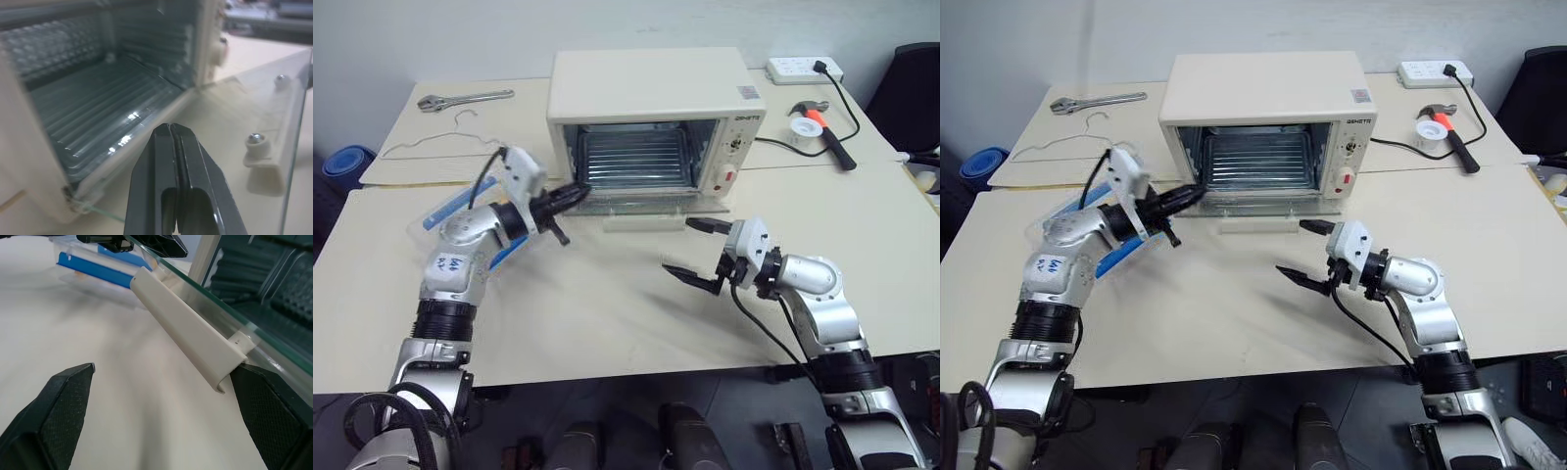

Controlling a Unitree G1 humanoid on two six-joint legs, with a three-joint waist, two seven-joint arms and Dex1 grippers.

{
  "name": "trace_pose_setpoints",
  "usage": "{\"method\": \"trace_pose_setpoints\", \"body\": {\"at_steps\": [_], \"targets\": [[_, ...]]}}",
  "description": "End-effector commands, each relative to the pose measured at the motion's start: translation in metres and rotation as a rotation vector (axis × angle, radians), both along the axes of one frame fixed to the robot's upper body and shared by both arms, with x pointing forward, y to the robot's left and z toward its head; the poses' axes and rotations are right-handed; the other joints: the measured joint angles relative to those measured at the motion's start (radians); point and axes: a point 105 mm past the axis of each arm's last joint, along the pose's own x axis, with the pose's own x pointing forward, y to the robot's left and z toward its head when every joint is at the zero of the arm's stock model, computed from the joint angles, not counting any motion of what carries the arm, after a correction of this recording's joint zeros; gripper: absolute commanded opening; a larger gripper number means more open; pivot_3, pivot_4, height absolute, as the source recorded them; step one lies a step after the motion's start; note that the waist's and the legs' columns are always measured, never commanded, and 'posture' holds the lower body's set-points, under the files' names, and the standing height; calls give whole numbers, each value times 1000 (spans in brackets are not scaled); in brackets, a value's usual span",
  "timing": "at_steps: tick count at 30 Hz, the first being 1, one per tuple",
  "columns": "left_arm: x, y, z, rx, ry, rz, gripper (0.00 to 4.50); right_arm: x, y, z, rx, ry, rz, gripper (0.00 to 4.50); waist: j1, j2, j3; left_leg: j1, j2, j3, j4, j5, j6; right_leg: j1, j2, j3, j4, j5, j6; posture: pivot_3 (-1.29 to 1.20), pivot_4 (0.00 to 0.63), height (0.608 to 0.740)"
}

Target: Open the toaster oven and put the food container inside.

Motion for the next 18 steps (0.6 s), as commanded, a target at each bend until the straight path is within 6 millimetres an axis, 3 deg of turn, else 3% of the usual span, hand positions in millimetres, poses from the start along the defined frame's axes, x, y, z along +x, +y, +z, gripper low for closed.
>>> {"method": "trace_pose_setpoints", "body": {"at_steps": [1, 6, 9, 12, 16, 18], "targets": [[-8, -2, -15, 61, 2, -45, 11, -11, -14, 2, 4, -47, -32, 4500, 3, 0, 0, 0, 0, 0, 0, 0, 0, 0, 0, 0, -1, 0, 0, 0, 150, 740], [-17, -3, -35, 102, 27, -15, 11, -43, -56, -31, 0, 40, -142, 4500, 23, 0, 0, -1, -1, 0, 5, 0, 0, 2, -1, 2, 0, 0, 0, 0, 150, 740], [-24, -2, -45, 110, 41, 14, 11, -58, -77, -37, 7, 59, -207, 4500, 31, -1, 0, -1, -1, 0, 6, 0, 1, 3, -1, 4, 1, 0, 0, 0, 150, 740], [-31, -4, -52, 83, 74, 31, 11, -65, -88, -31, 37, 47, -240, 4500, 30, -1, 0, -1, -1, 0, 7, 0, 1, 3, 0, 5, 2, 0, 1, 0, 150, 740], [-40, -3, -55, 16, 114, 67, 11, -71, -82, -8, 140, -14, -162, 4500, 28, -1, 0, 0, 0, 0, 7, -1, 1, 3, 0, 5, 2, 0, 1, 0, 150, 740], [-52, 3, -48, -98, 134, 87, 401, -71, -75, 5, 213, 19, -105, 4500, 26, -1, 0, 0, 0, 0, 7, -1, 0, 3, 0, 5, 2, 0, 1, 0, 150, 740]]}}
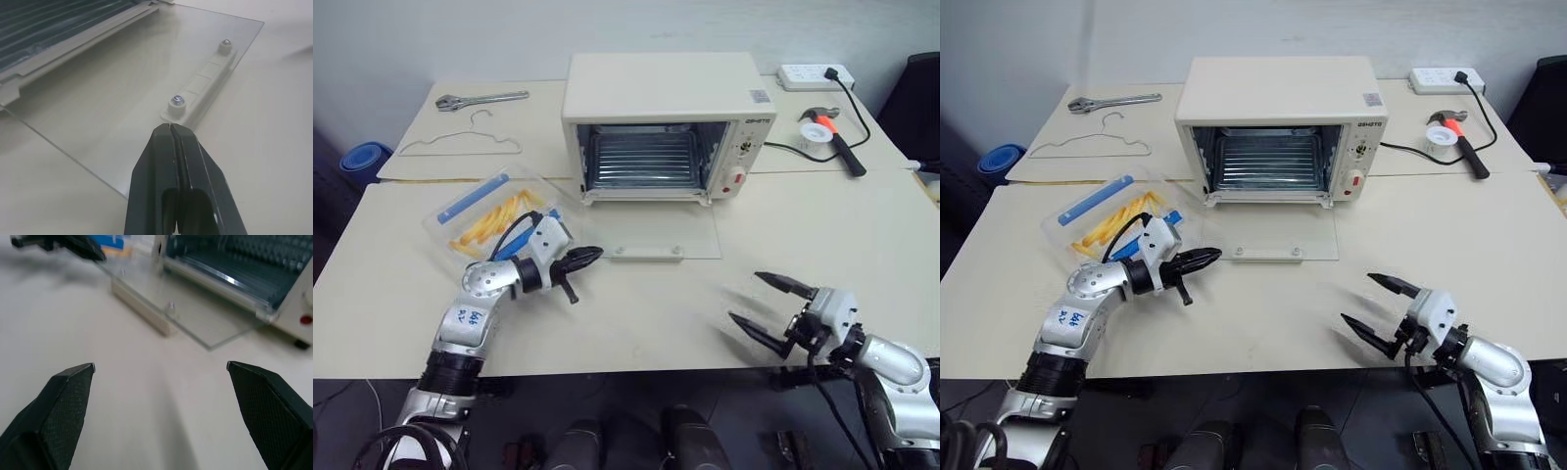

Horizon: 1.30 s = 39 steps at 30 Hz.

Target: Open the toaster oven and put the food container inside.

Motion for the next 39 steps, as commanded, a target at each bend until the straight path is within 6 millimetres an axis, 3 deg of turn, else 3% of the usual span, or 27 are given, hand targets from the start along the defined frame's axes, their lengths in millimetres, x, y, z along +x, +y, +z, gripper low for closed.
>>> {"method": "trace_pose_setpoints", "body": {"at_steps": [1, 3, 5, 11, 14, 16, 22, 24, 26, 30, 35, 39], "targets": [[-20, 17, 27, -194, -35, 59, 615, -2, 14, 37, 123, -71, 97, 4500, -2, 0, 0, 0, 0, 0, 0, 0, 0, 0, 0, 0, 0, 0, 0, 0, 150, 740], [-34, 35, 35, -280, -39, 126, 1189, 0, 22, 49, 161, -116, 124, 4500, -2, 0, 0, 0, 1, 0, 0, -1, 0, 0, 0, 1, 0, 0, 0, 0, 150, 740], [-52, 69, 34, -331, -26, 265, 1828, 2, 33, 58, 174, -163, 164, 4500, -2, 0, 0, 0, 2, -2, 0, -1, -1, 0, 1, 2, 0, 0, 0, 0, 150, 740], [-122, 151, 13, -374, 92, 610, 3607, 7, 60, 65, 164, -235, 282, 4500, 3, -2, 1, 0, 3, -2, 0, -2, -1, 1, 1, 2, -3, 0, -1, 0, 150, 740], [-134, 184, 7, -388, 115, 812, 4479, 8, 71, 69, 159, -254, 335, 4500, 23, -2, 1, 1, 2, -3, 1, -3, 1, 5, 0, 0, -5, 0, -1, 0, 150, 740], [-130, 198, 14, -451, 95, 891, 4479, 7, 78, 70, 148, -252, 373, 4500, 32, -2, 2, 4, 2, -5, 2, -3, 1, 12, 0, -2, -10, -1, -2, 0, 150, 740], [-88, 189, 38, -544, 149, 878, 4479, 12, 83, 69, 128, -240, 383, 4500, 31, -2, 1, 6, 1, -10, 2, -3, 1, 17, 0, -5, -14, 1, -1, 0, 150, 740], [-68, 194, 39, -568, 237, 945, 4479, 14, 83, 71, 122, -240, 376, 4500, 27, -2, 1, 6, 1, -10, 2, -4, 1, 15, 0, -5, -11, 1, -1, 0, 150, 740], [-52, 201, 39, -504, 313, 1025, 4479, 16, 83, 71, 117, -239, 372, 4500, 24, -2, 1, 5, 1, -10, 2, -4, 0, 13, 1, -6, -9, 1, -1, 0, 150, 740], [-30, 197, 50, -485, 368, 1011, 4479, 16, 84, 68, 122, -229, 368, 4500, 5, -3, 1, 6, 2, -9, 1, -5, -1, 11, 3, -3, -7, 1, -1, 0, 150, 740], [-8, 200, 36, -410, 502, 1066, 4479, 13, 86, 64, 139, -219, 354, 4500, 1, -3, 1, 5, 2, -9, 1, -5, -2, 8, 4, -3, -6, 1, -1, 0, 150, 740], [2, 206, 36, -400, 528, 1104, 3605, 13, 86, 62, 140, -222, 344, 4500, 0, -3, 1, 3, 1, -5, 1, -5, -2, 2, 6, -3, -1, 1, -1, 0, 150, 740]]}}
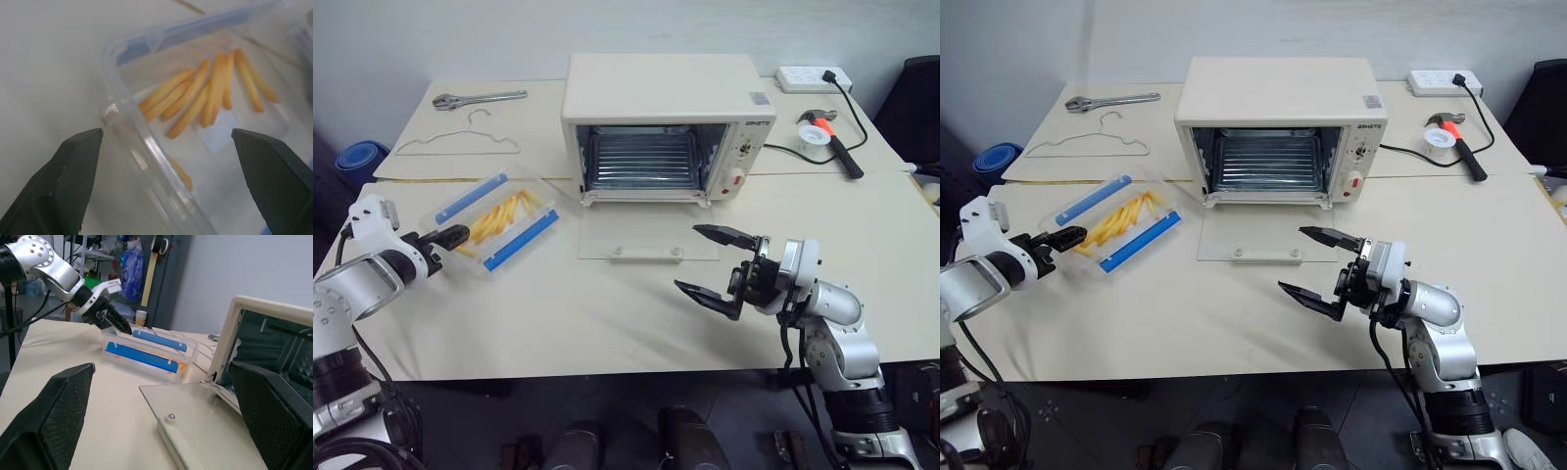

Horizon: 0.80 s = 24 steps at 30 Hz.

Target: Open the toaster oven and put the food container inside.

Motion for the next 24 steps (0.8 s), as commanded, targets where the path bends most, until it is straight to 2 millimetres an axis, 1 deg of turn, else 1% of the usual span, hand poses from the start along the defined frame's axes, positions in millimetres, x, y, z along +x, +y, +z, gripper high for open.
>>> {"method": "trace_pose_setpoints", "body": {"at_steps": [1, 6, 12, 14, 16, 18, 21, 24], "targets": [[3, 13, 14, 26, -17, 47, 3302, -5, 3, 9, 8, -58, 2, 4500, -1, 0, 0, -1, 0, 1, 0, 0, 0, -2, 0, 1, 0, 0, 0, 0, 150, 740], [3, 20, 23, 40, -12, 28, 1832, -2, -1, 6, 3, -71, -29, 4500, -3, 0, 0, -1, 1, 2, 0, 0, -1, -3, 1, 2, 1, 0, 0, 0, 150, 740], [-3, 21, 46, 109, -38, -27, 188, -3, -9, -1, -14, -55, -44, 4500, 0, 0, 0, -1, 1, 2, 0, 0, -1, -3, 1, 2, 1, 0, 0, 0, 150, 740], [-5, 15, 55, 124, -52, -73, 139, -4, -13, -3, -24, -48, -54, 4500, 0, -1, 0, -1, 1, 1, 0, 0, -1, -3, 1, 2, 1, 0, 0, 0, 150, 740], [-5, 0, 66, 124, -74, -146, 138, -5, -20, -4, -35, -44, -74, 4500, 0, -1, 0, -1, 1, 2, 0, 0, -1, -3, 1, 2, 1, 0, 0, 0, 150, 740], [-4, -20, 73, 124, -84, -233, 138, -5, -26, -5, -43, -40, -92, 4500, 5, -1, 0, -1, 1, 1, 0, 0, -1, -3, 1, 2, 1, 0, 0, 0, 150, 740], [5, -53, 77, 112, -95, -326, 138, -5, -29, -6, -48, -35, -106, 4500, 7, -1, 0, -2, 0, 1, 1, 0, -1, -2, 0, 2, 1, 0, 0, 0, 150, 740], [18, -94, 78, 80, -115, -410, 138, -6, -30, -6, -49, -32, -110, 4500, 9, -1, 0, -2, 0, 1, 3, 0, -1, -2, 1, 2, 2, 0, 0, 0, 150, 740]]}}
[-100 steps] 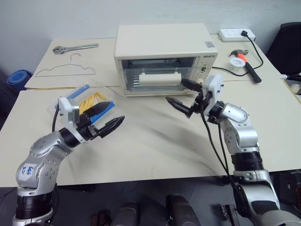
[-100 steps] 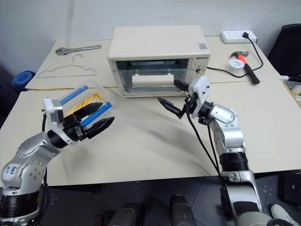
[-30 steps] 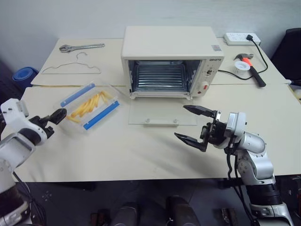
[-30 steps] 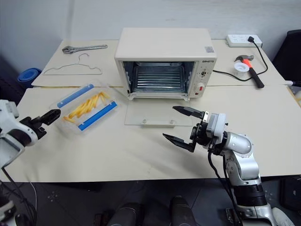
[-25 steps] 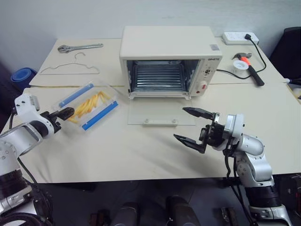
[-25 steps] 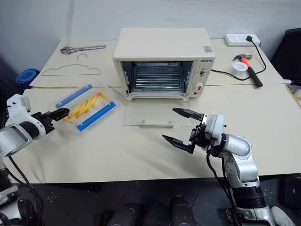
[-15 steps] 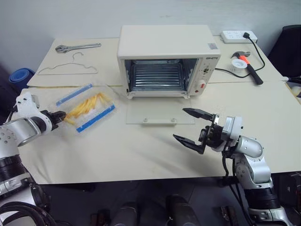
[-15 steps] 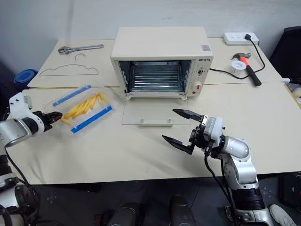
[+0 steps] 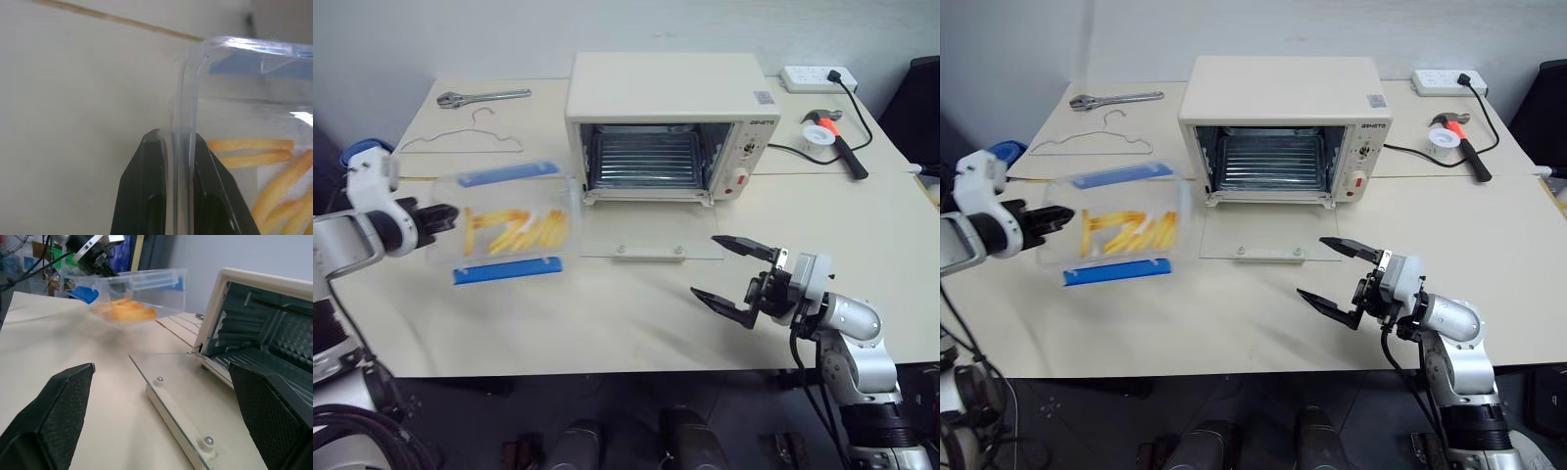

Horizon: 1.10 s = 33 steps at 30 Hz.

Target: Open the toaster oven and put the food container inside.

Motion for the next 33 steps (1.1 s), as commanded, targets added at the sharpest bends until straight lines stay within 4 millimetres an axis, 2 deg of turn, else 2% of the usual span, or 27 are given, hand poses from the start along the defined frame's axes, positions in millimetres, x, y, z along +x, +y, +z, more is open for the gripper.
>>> {"method": "trace_pose_setpoints", "body": {"at_steps": [1, 4, 7, 12, 15, 16, 21, 23, 25, 27, 28, 30, 33], "targets": [[12, -47, 13, -9, -52, -104, 138, -4, -3, 9, 13, -35, -9, 4500, 1, 0, 0, 0, 0, 0, 0, 0, 0, 0, 0, 0, 0, 0, 0, 0, 150, 740], [26, -81, 11, -36, -62, -152, 138, -6, -2, 6, 20, -16, -14, 4500, -4, -1, 1, -1, 0, 1, 1, 0, 0, -1, 1, 0, 0, 0, 0, 0, 150, 740], [36, -102, 9, -37, -69, -178, 138, -12, -1, 6, 39, 0, -25, 4500, -12, -1, 1, -1, 1, 1, 0, -1, -1, -3, 3, 2, 0, 0, 0, 0, 150, 740], [50, -122, 5, -22, -89, -185, 138, -19, -2, 4, 52, 10, -66, 4500, -11, -1, 1, -1, 2, 1, 0, -1, -2, -4, 4, 4, 1, 0, 0, 0, 150, 740], [55, -127, 3, -9, -99, -183, 138, -22, -1, 2, 56, 18, -81, 4500, -4, -1, 1, -1, 1, 0, 1, -1, -2, -4, 4, 4, 1, 0, 0, 0, 150, 740], [57, -130, 4, -25, -113, -184, 692, -23, -1, 1, 59, 21, -88, 4500, -4, -1, 1, -1, 1, 0, 1, -1, -2, -3, 4, 4, 1, 0, 0, 0, 150, 740], [56, -139, 19, -137, -192, -229, 1969, -21, -7, 5, 99, 43, -161, 4500, 2, -2, 1, -1, 0, 0, 2, -1, -2, -3, 3, 3, 1, 0, 0, 0, 150, 740], [49, -133, 20, -140, -188, -272, 2581, -20, -9, 10, 115, 57, -179, 4500, -2, -2, 1, -1, 1, 0, 2, -1, -2, -3, 3, 3, 1, 0, 1, 0, 150, 740], [44, -120, 23, -118, -227, -293, 2581, -22, -10, 12, 100, 79, -172, 4500, -10, -2, 1, -1, 1, 0, 1, -1, -2, -4, 4, 4, 1, 0, 0, 0, 150, 740], [39, -104, 38, -150, -329, -322, 2581, -21, -12, 4, 32, 153, -183, 4500, -11, -1, 1, 0, 2, 0, 0, -1, -2, -4, 5, 4, 2, 0, 0, 0, 150, 740], [33, -96, 42, -136, -372, -362, 2613, -22, -12, -3, -7, 203, -183, 4114, -10, -1, 1, 0, 2, 0, 0, -1, -2, -4, 5, 4, 1, 0, 0, 0, 150, 740], [23, -81, 42, -38, -447, -438, 2613, -22, -10, -11, -52, 287, -178, 3723, -11, -1, 1, 0, 2, 0, 0, -1, -2, -4, 5, 4, 1, 0, 0, 0, 150, 740], [3, -70, 26, 97, -472, -602, 1983, -23, 1, -18, -96, 359, -148, 2721, -6, -1, 1, 0, 2, 0, 0, -1, -2, -4, 5, 4, 0, 0, -1, 0, 150, 740]]}}
